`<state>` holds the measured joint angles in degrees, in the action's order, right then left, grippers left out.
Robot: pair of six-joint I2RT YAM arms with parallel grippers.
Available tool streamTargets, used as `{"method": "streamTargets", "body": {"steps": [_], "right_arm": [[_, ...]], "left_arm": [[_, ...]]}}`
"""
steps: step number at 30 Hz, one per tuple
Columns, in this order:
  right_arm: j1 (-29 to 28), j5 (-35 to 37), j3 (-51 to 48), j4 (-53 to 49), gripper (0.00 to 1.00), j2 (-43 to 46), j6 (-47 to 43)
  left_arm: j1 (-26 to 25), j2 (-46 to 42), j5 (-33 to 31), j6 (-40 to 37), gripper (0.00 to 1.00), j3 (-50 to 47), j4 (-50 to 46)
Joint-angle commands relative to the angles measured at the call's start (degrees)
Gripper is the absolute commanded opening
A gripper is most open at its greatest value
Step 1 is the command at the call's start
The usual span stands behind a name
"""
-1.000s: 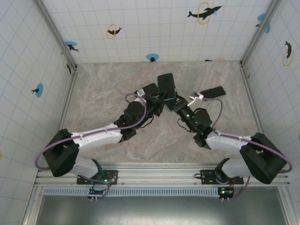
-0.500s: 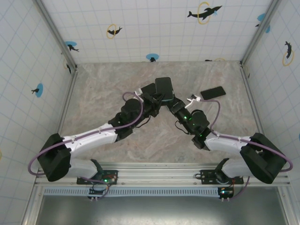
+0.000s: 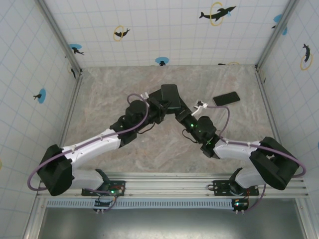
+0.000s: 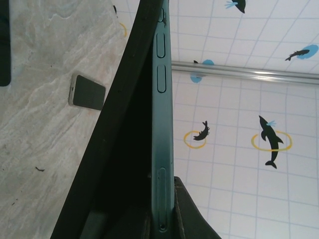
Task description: Take the phone out of the phone case
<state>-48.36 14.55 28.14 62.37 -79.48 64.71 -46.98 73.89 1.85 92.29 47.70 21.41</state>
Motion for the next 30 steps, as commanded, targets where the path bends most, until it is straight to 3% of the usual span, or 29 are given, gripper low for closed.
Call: {"method": "streamTargets", "body": {"steps": [1,6,11,14,20,25,27,30], "right_arm": [[0.09,3.85,1.85,-1.02,0.01,-1.77,-1.51],[-2.19,3.41,5.58,-0.48,0.01,-4.51,-3.27],[-2.93,9.63,5.83,-5.97,0.01,-4.13,-7.69],[-1.68,10.26,3.16,-1.14,0.0,-4.62,-7.14],[0.91,11.38,1.59,-2.18,0.0,-2.91,-9.71],[1.95,13.3,1.17,-7.3,0.0,-0.56,-13.26],[1.5,14.96,3.44,-14.91,0.0,0.27,-13.81],[0.79,14.63,3.74,-12.83,0.0,-0.5,-14.61]], "left_arm": [[3.21,-3.57,-4.86,-5.11,0.0,3.8,2.64],[1.85,3.1,-0.6,-1.45,0.0,7.19,8.37],[-0.01,6.86,-0.36,1.57,0.0,10.53,11.6],[-0.43,6.16,-1.38,1.79,0.0,10.38,10.84],[1.49,2.76,-0.91,-1.05,0.0,9.17,5.87],[4.69,-0.76,1.39,-4.6,0.0,8.72,-0.22],[5.35,-1.91,1.66,-6.32,0.0,8.72,-2.05],[6.23,-2.95,2.15,-6.05,0.0,4.72,-1.29]]}}
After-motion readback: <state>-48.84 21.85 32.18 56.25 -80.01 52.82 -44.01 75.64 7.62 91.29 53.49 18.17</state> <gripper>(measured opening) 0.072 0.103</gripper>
